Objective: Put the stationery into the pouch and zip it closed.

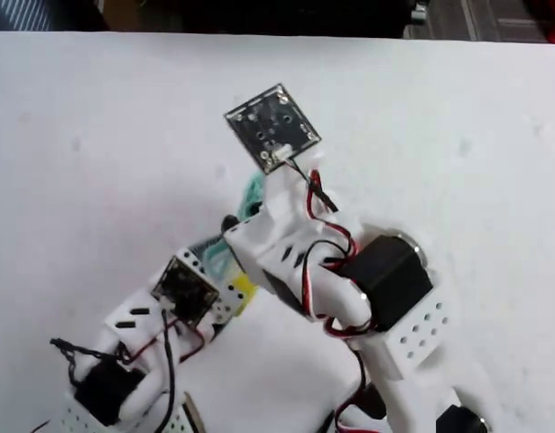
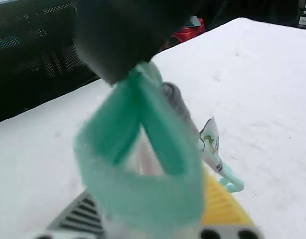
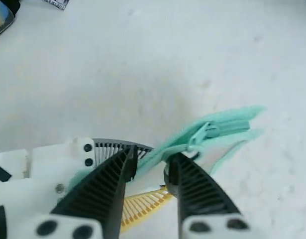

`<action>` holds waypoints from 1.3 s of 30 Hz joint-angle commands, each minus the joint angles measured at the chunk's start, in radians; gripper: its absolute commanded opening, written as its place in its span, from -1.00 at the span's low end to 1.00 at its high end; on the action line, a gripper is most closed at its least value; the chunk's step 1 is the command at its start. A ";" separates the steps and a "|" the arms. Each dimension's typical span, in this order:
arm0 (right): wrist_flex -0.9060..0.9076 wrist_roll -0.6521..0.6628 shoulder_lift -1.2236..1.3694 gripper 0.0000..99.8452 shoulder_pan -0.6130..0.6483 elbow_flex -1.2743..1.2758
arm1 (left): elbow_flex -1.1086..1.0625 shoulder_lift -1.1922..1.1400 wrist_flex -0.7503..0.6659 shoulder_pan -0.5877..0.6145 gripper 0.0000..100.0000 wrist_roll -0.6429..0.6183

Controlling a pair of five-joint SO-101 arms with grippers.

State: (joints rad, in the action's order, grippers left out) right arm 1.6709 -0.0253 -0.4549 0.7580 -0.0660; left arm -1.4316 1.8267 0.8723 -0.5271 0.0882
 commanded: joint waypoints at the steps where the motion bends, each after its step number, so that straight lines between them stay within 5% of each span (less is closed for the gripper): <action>1: 0.041 0.029 0.088 -0.97 -0.090 0.006 | 0.250 0.004 0.245 -0.048 -0.61 0.017; 8: 0.041 0.055 0.130 -0.97 -0.262 -0.005 | 0.420 0.004 0.382 -0.050 -0.60 0.020; 16: 0.048 0.551 0.143 -0.97 -0.272 -0.121 | 0.427 0.005 0.353 0.130 -0.61 0.015; 23: 0.048 0.572 0.193 -0.95 -0.217 -0.040 | 0.133 0.005 0.057 0.162 -0.61 0.021; 26: 0.048 0.572 0.205 -0.78 -0.191 -0.040 | 0.048 0.005 -0.043 0.162 -0.61 0.021; 30: 0.048 0.571 0.186 -0.66 -0.186 -0.038 | 0.029 0.005 -0.060 0.165 -0.61 0.021; 39: 0.053 0.572 0.148 -0.95 -0.185 -0.017 | 0.026 0.005 -0.066 0.170 -0.61 0.021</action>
State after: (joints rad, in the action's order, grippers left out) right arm 1.6985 0.5347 -0.3092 0.5800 -0.1151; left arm -1.4039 1.8220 0.8355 -0.3675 0.1036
